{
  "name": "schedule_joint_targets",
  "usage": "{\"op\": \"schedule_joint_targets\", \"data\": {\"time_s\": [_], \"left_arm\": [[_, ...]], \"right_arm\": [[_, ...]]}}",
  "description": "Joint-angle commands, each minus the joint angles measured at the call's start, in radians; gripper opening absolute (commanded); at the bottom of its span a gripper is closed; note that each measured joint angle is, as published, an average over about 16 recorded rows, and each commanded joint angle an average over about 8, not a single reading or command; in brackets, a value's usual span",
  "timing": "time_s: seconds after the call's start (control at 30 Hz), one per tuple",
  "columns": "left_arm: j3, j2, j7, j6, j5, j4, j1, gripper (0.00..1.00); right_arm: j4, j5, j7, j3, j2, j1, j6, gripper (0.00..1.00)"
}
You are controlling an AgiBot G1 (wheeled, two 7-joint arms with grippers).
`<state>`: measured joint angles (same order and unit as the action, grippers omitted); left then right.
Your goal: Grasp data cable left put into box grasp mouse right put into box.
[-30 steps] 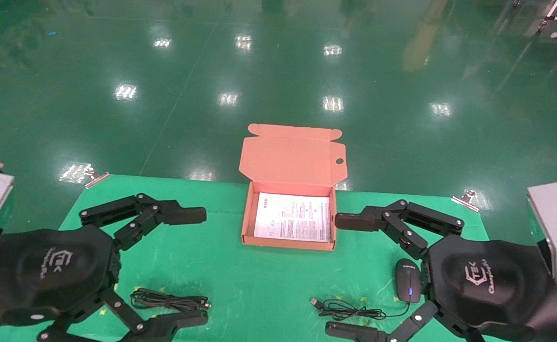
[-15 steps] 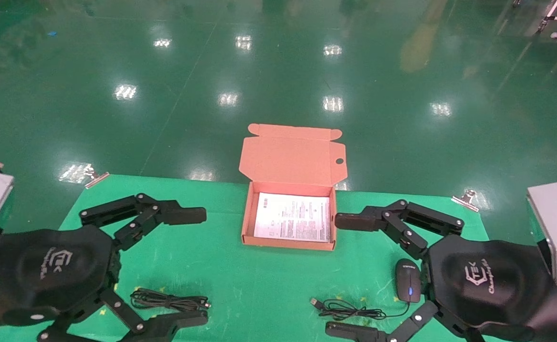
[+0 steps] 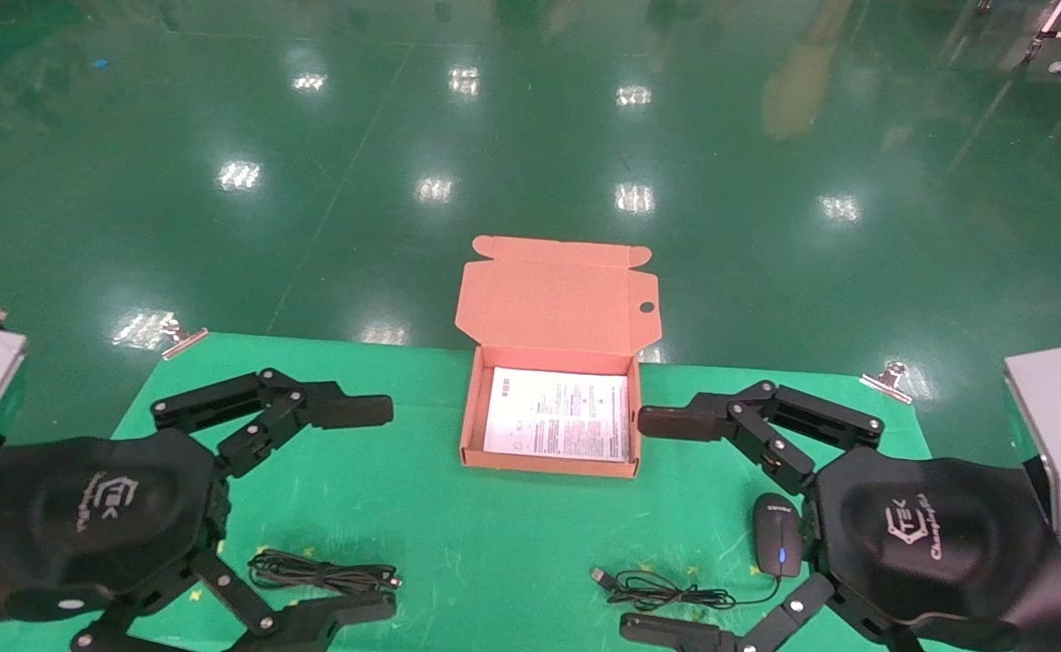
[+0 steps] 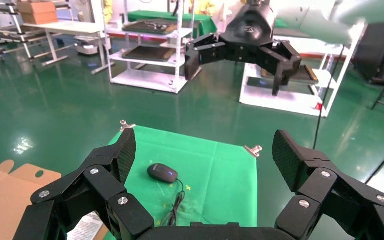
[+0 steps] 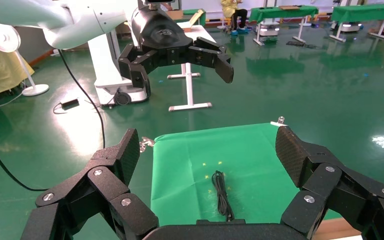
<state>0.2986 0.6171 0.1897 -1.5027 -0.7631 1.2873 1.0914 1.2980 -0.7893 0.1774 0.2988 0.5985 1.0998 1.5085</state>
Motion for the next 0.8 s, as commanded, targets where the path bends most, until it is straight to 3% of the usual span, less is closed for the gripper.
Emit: {"op": "schedule_joint_targets", "data": {"time_s": [0.03,0.37,0.6,0.8], "left_arm": [[0.000,0.002,0.000,0.000,0.002,-0.001,-0.002,1.00],[0.139,0.031,-0.012,-0.054,-0.290,0.039,0.156,1.00],[0.263,0.080,-0.033,-0.059,-0.497,0.035,0.264,1.00],[0.375,0.136,-0.052,-0.053,-0.688,0.046,0.345,1.00]], "right_arm": [[0.004,-0.002,0.000,-0.002,-0.005,-0.003,0.001,1.00],[0.045,-0.335,-0.085,0.175,0.000,0.210,0.069,1.00],[0.050,-0.536,-0.161,0.358,0.041,0.370,0.064,1.00],[0.054,-0.710,-0.208,0.483,0.094,0.450,0.041,1.00]]}}
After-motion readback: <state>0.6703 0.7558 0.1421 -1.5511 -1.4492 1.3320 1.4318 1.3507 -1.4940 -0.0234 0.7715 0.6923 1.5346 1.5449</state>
